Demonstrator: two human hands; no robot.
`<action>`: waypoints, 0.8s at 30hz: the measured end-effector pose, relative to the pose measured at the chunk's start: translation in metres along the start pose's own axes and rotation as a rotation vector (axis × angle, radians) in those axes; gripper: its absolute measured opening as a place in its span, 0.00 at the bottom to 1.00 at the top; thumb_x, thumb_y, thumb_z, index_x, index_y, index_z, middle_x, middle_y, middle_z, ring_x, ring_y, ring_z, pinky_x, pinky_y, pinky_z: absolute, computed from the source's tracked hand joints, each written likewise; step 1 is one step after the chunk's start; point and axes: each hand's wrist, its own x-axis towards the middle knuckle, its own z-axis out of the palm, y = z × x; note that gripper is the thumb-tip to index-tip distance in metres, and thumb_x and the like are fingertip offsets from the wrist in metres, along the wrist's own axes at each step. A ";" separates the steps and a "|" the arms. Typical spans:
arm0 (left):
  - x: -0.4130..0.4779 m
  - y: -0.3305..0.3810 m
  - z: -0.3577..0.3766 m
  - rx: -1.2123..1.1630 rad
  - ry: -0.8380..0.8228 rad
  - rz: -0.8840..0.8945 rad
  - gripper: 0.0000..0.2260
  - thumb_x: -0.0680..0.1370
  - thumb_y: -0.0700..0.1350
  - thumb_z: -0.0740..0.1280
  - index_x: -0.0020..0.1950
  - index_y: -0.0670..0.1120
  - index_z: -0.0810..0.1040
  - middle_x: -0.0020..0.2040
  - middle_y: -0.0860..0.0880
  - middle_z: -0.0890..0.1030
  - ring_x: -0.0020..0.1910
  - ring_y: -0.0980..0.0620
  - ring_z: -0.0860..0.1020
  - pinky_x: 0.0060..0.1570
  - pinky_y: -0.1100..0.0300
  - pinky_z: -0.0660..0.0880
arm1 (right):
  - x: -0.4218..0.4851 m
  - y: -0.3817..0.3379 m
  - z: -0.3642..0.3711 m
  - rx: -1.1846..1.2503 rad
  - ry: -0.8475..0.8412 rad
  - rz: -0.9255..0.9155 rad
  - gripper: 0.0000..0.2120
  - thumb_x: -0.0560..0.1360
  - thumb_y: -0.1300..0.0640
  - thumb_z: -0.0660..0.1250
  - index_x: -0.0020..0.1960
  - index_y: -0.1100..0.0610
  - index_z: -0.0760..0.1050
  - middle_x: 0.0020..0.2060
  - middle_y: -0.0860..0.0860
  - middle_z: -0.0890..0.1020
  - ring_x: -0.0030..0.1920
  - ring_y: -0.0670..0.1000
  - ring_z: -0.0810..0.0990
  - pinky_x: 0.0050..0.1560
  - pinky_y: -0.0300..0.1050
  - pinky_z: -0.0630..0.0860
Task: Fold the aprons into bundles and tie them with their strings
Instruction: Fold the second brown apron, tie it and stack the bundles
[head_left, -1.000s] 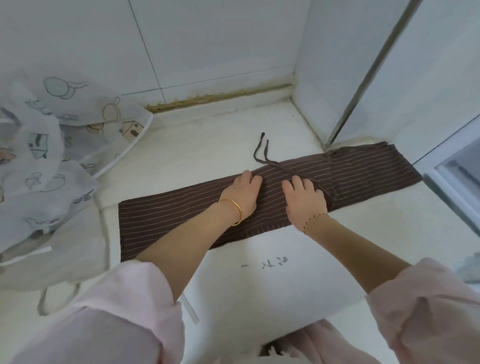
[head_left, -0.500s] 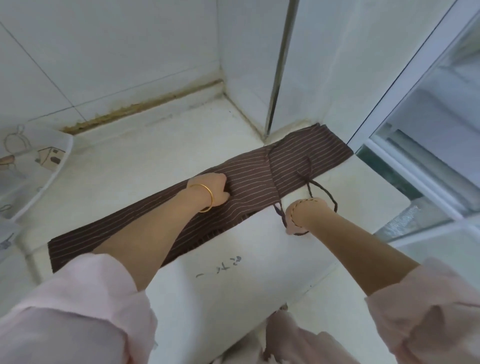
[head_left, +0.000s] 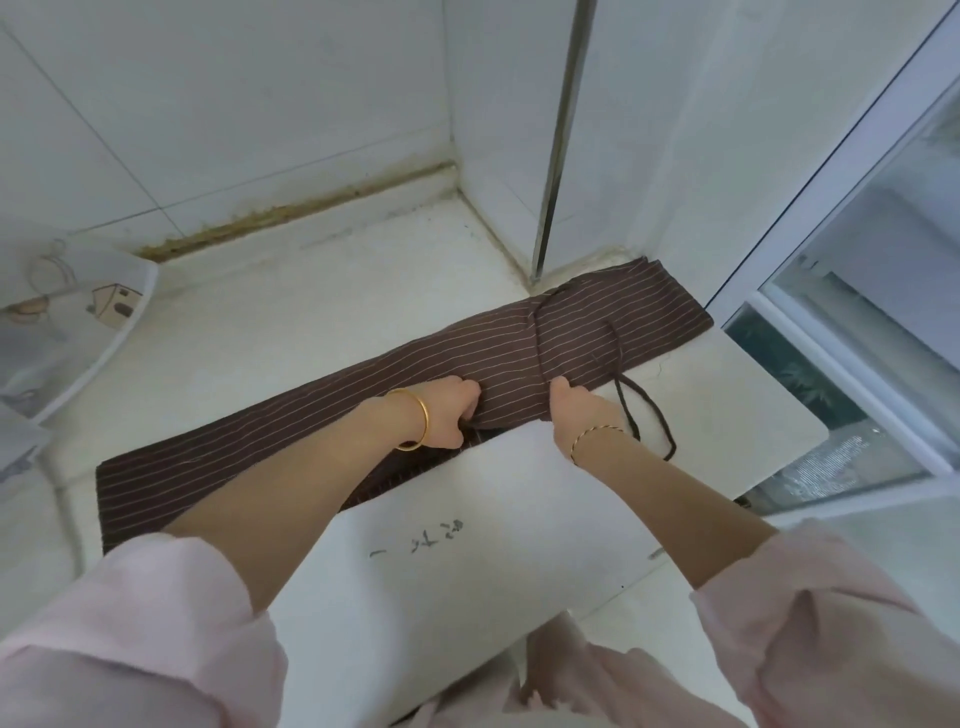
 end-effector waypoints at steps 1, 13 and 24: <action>0.000 0.000 -0.004 -0.019 -0.011 -0.010 0.09 0.74 0.39 0.66 0.50 0.47 0.69 0.49 0.48 0.72 0.42 0.52 0.72 0.37 0.64 0.70 | 0.001 0.002 -0.004 -0.014 0.001 0.009 0.16 0.76 0.65 0.60 0.62 0.60 0.63 0.56 0.58 0.76 0.53 0.57 0.78 0.45 0.46 0.70; 0.009 -0.032 0.007 -0.368 0.880 -0.334 0.09 0.78 0.37 0.60 0.56 0.41 0.76 0.56 0.44 0.74 0.53 0.48 0.74 0.58 0.59 0.72 | 0.017 -0.022 -0.039 -0.101 0.147 -0.100 0.18 0.76 0.57 0.63 0.64 0.59 0.68 0.60 0.56 0.73 0.61 0.57 0.72 0.56 0.50 0.71; 0.033 -0.043 0.068 0.089 0.793 -0.199 0.14 0.75 0.39 0.62 0.60 0.37 0.75 0.57 0.38 0.76 0.54 0.40 0.76 0.57 0.48 0.75 | 0.067 -0.068 0.023 0.045 0.211 -0.297 0.25 0.82 0.48 0.49 0.77 0.54 0.52 0.76 0.53 0.53 0.76 0.55 0.50 0.75 0.53 0.50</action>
